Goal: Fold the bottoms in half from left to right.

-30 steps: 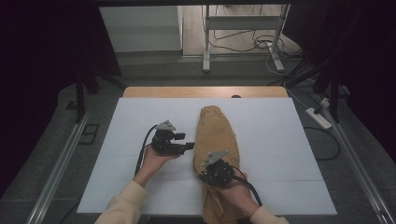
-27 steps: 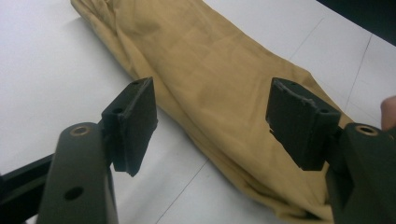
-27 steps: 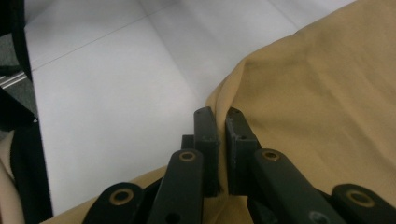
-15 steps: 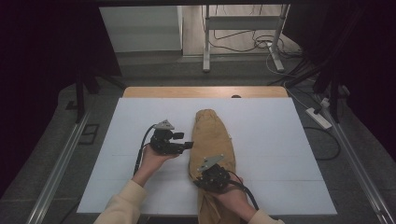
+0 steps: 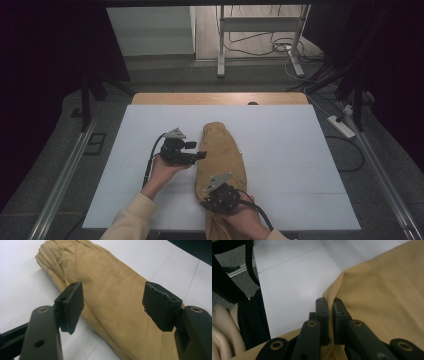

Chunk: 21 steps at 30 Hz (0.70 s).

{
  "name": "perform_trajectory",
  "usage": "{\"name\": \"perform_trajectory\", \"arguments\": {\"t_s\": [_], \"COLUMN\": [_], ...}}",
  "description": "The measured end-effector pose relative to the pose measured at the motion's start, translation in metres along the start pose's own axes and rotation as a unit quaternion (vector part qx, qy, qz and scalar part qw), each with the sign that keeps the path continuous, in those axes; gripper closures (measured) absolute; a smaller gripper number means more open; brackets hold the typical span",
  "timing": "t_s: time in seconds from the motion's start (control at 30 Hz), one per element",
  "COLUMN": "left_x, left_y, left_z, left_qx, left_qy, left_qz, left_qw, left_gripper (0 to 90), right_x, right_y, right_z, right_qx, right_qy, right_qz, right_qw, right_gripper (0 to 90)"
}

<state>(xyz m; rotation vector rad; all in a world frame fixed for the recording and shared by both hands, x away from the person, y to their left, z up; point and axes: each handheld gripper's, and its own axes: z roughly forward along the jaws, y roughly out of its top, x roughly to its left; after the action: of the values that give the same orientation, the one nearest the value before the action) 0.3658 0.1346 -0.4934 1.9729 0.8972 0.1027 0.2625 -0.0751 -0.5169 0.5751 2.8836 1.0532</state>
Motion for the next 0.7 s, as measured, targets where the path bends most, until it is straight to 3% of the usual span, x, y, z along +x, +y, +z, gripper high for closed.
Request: {"name": "perform_trajectory", "arguments": {"t_s": [0.17, 0.27, 0.33, 0.47, 0.7], "left_x": [0.000, 0.001, 0.001, 0.001, 0.001], "left_y": [0.000, 0.000, 0.000, 0.000, 0.000], "left_z": [0.000, -0.001, -0.002, -0.002, -0.002], "left_qx": [0.001, 0.000, -0.002, -0.003, -0.001], "left_qy": [0.000, 0.001, 0.001, 0.002, 0.003], "left_qz": [0.000, 0.000, -0.001, -0.001, -0.001], "left_qw": [1.0000, 1.0000, 1.0000, 1.0000, 1.0000], "left_gripper": [33.1, 33.1, 33.1, 33.1, 33.0], "right_x": [-0.002, -0.002, -0.002, -0.010, -0.036], "right_y": [-0.001, 0.000, 0.002, 0.004, -0.001], "right_z": [0.001, -0.001, -0.005, -0.019, -0.035], "right_qx": [-0.004, -0.021, -0.039, -0.080, -0.101], "right_qy": [0.007, 0.013, 0.001, 0.000, -0.023], "right_qz": [0.004, -0.002, -0.010, 0.000, 0.020], "right_qw": [1.0000, 0.9997, 0.9992, 0.9968, 0.9944], "right_gripper": [80.7, 62.6, 54.7, 49.3, 46.2]}}
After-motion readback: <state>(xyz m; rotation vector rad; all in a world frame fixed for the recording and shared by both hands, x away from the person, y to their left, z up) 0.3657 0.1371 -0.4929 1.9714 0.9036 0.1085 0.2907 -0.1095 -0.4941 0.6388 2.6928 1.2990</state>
